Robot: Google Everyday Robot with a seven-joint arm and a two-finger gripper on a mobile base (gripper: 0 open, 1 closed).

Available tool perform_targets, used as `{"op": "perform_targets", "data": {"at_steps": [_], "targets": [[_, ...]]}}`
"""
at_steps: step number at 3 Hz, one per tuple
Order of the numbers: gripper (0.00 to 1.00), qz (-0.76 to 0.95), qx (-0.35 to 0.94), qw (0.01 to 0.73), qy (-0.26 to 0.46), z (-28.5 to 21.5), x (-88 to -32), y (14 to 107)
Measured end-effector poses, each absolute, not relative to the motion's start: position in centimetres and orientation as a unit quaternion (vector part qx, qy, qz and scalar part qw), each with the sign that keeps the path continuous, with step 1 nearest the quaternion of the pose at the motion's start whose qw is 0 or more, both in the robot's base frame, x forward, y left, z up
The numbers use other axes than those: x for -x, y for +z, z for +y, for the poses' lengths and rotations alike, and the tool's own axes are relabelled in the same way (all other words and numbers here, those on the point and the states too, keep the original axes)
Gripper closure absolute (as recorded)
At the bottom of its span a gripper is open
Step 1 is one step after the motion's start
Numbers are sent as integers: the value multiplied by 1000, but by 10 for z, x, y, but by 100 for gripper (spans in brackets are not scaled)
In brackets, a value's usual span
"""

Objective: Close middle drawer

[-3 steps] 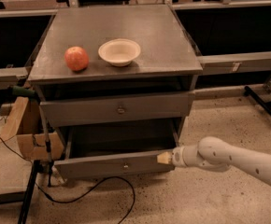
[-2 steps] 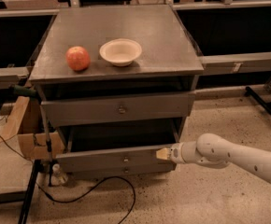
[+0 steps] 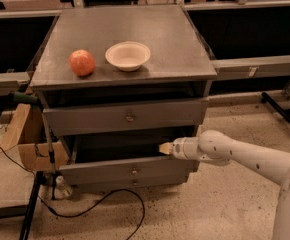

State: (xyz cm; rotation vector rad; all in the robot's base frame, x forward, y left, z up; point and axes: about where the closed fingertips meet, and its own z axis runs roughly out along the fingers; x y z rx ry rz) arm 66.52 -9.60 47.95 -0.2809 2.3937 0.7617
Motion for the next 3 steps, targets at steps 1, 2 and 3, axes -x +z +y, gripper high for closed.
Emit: {"op": "perform_targets", "data": {"at_steps": [1,2,3], "targets": [[100,891,113,316,305,-81,-671,487],[100,886,115,319,315,-94,-646,493],[100,886,119,310,322,-111,-607,490]]}}
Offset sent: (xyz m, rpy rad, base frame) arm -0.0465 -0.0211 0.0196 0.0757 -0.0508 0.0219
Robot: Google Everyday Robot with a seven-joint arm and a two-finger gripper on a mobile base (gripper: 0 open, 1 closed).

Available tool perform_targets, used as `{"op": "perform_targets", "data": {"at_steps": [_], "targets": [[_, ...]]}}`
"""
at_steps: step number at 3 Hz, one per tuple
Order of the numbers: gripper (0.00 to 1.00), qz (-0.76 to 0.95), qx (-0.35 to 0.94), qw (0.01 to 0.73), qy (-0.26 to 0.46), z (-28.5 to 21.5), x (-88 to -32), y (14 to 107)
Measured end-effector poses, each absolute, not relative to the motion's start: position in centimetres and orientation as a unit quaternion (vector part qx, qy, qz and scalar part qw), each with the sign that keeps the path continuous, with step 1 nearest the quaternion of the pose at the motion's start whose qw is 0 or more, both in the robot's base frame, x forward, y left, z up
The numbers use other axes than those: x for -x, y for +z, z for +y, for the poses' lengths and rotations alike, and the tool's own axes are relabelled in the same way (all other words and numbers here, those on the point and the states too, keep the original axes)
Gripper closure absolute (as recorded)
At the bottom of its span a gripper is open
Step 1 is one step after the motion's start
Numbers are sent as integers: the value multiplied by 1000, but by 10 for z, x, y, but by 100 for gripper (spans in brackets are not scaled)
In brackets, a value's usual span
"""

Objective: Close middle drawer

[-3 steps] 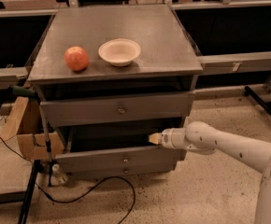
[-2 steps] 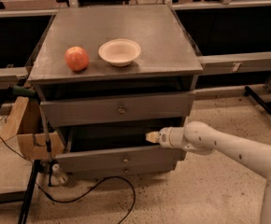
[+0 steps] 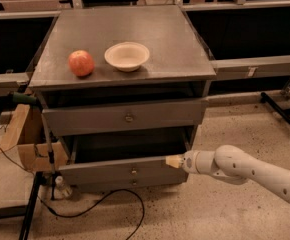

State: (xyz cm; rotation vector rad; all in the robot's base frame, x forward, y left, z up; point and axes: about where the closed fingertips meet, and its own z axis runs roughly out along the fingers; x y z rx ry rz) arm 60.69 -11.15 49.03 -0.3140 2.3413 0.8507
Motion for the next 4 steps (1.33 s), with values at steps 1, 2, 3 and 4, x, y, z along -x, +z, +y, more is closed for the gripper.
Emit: {"op": "perform_targets", "data": {"at_steps": [1,2,3,4], "targets": [[100,893,120,283,327,-116,-583,474],[100,899,121,252,337,-106,-581,443],[100,899,121,246,340,-98,-590,431],[100,900,120,240,344,-91,-600,419]]}}
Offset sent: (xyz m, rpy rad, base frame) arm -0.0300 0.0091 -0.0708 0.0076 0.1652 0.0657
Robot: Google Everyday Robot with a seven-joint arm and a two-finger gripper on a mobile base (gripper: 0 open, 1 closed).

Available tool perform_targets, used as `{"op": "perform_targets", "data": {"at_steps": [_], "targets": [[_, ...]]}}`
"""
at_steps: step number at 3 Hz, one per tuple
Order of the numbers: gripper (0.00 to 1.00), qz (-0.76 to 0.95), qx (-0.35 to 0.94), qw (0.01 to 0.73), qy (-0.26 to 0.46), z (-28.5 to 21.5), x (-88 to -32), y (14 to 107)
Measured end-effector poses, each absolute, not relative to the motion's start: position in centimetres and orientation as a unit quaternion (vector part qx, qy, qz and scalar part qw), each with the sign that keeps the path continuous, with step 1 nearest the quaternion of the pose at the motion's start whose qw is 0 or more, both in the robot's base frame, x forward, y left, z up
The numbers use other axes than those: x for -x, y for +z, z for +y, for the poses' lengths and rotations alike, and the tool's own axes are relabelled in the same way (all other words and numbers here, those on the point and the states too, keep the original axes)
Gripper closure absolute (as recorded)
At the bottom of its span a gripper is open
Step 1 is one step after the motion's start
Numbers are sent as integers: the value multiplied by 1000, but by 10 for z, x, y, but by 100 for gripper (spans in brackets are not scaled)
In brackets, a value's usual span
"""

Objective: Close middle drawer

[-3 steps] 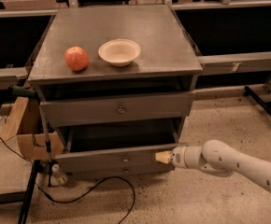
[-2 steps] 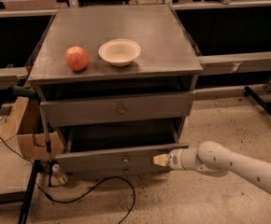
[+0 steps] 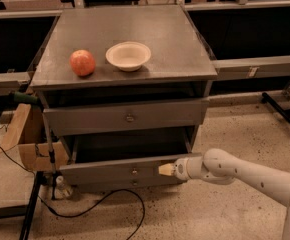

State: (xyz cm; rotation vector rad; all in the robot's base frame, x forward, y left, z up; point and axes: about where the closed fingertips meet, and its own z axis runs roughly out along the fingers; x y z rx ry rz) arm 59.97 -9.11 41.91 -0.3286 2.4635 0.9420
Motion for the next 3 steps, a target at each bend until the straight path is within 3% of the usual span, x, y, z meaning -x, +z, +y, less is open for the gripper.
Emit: {"op": "perform_targets", "data": {"at_steps": [3], "targets": [[100,898,115,266,332,-89,-625,428]]}}
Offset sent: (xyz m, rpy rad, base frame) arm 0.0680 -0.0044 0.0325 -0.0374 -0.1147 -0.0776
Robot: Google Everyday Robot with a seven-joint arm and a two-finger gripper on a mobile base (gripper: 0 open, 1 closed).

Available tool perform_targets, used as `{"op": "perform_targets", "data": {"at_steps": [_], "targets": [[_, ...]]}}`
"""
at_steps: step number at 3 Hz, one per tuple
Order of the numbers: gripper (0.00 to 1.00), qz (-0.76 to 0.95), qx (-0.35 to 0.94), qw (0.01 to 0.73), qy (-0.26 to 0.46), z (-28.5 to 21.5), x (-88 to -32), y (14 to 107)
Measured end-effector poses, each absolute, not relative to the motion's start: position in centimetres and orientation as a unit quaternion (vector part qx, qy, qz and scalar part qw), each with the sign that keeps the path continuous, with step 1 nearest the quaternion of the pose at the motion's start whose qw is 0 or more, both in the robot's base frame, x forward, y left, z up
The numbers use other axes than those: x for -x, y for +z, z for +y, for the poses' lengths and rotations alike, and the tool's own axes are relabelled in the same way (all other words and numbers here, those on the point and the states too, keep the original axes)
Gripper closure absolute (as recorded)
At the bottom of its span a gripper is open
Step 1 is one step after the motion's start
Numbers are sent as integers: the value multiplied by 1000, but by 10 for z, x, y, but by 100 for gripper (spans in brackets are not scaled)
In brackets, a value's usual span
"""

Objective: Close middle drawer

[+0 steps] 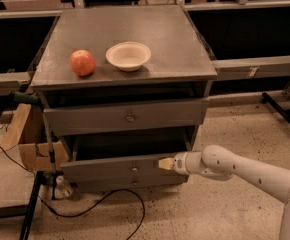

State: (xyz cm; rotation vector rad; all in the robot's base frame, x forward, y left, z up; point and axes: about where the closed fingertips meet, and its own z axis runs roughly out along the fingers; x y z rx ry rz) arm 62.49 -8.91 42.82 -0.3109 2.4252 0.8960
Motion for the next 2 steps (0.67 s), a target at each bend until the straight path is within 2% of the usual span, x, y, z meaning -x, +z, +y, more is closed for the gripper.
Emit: {"op": "perform_targets", "data": {"at_steps": [2], "targets": [[100,898,109,278,322,-90,-640,435]]}}
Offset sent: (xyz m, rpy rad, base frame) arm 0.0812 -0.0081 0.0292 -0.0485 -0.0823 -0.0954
